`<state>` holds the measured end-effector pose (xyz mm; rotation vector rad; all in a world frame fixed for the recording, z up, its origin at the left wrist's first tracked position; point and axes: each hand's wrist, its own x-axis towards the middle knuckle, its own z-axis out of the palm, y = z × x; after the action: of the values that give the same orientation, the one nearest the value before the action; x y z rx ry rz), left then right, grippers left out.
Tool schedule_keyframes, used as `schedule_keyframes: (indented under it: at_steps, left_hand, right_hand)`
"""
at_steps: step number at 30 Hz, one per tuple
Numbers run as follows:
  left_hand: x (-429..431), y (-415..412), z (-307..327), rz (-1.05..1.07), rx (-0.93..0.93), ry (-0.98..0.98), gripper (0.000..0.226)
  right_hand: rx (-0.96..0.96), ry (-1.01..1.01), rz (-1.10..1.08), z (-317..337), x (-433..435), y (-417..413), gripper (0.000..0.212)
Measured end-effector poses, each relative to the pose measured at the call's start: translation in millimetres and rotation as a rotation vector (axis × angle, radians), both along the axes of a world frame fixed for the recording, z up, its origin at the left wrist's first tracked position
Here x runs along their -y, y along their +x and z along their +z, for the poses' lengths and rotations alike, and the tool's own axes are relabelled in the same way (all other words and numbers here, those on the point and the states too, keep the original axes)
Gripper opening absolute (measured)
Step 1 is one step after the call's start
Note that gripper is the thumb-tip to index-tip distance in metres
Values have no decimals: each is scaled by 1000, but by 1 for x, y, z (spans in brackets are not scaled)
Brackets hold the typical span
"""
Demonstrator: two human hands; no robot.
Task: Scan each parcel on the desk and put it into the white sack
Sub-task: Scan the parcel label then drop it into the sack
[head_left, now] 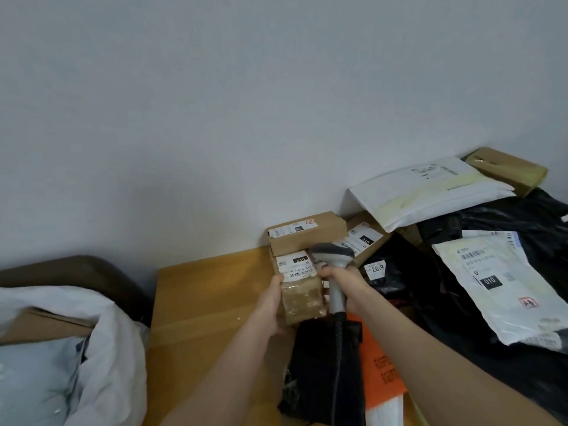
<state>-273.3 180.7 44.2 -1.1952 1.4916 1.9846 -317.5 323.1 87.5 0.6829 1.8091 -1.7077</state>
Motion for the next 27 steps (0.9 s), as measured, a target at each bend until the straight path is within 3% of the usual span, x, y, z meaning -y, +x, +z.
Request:
schedule_keyframes:
  at_steps: [4,9,12,16,19,22,27]
  left_hand:
    - [16,28,19,-7,-14,89,45]
    - [26,69,46,-122,-56,66,75]
    - [27,94,66,-144,-91,23,67]
    - [22,121,84,-109,-201,-54,37]
    - [23,133,85,-82,-274,-134,48]
    - [27,141,79,-48,-322,-208,52]
    - [29,141,71,29,-400,-257,55]
  right_hand:
    - [-47,-93,-29,13,5,24,28]
    - [-106,-85,-29,21,2,60,25]
    - [-154,-93,-14,31,-1,83,21]
    - [-243,-104,23,40,-4,107,26]
    - [-293,-72,16,44,-9,121,24]
    - [-271,-144,57,51,-19,140,8]
    - [-298,-103,180,53,-23,177,6]
